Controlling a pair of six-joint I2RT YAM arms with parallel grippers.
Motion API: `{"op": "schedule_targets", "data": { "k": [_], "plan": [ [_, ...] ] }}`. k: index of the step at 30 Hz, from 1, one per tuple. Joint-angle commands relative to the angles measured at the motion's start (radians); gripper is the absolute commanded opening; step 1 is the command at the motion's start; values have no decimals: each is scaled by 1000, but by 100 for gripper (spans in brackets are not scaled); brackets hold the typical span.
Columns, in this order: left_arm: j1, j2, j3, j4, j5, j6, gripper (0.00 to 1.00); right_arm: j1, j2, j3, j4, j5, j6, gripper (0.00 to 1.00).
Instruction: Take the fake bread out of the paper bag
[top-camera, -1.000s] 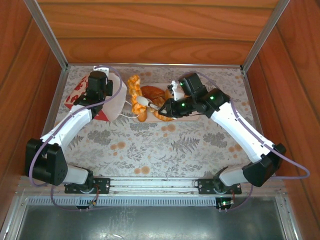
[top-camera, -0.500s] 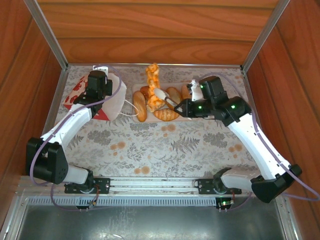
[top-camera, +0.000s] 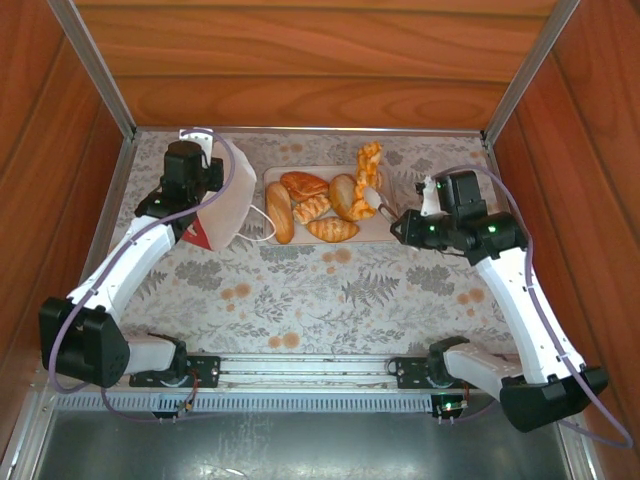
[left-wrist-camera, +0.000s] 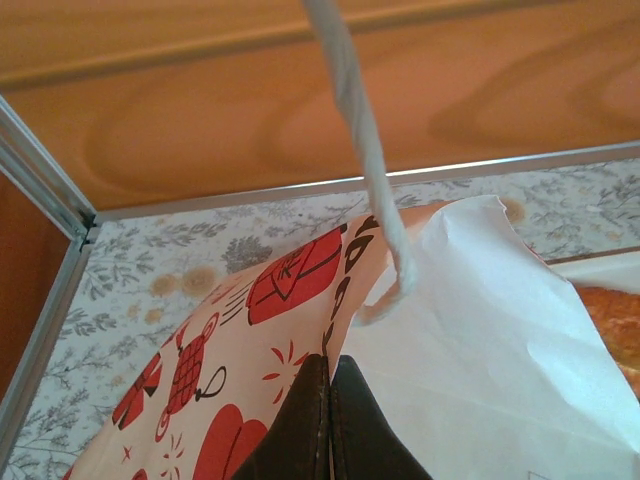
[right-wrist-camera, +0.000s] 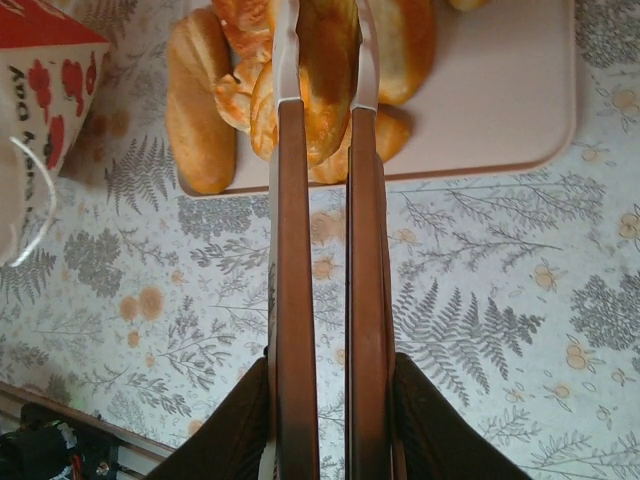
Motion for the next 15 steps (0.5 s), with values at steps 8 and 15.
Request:
{"op": "schedule_targets", "data": {
  "k": [8, 15],
  "plan": [
    [13, -30, 29, -6, 30, -22, 0, -95, -23, -103, 43, 19, -126, 0],
    [13, -44, 21, -10, 16, -19, 0, -148, 2, -131, 61, 7, -116, 0]
  ]
}}
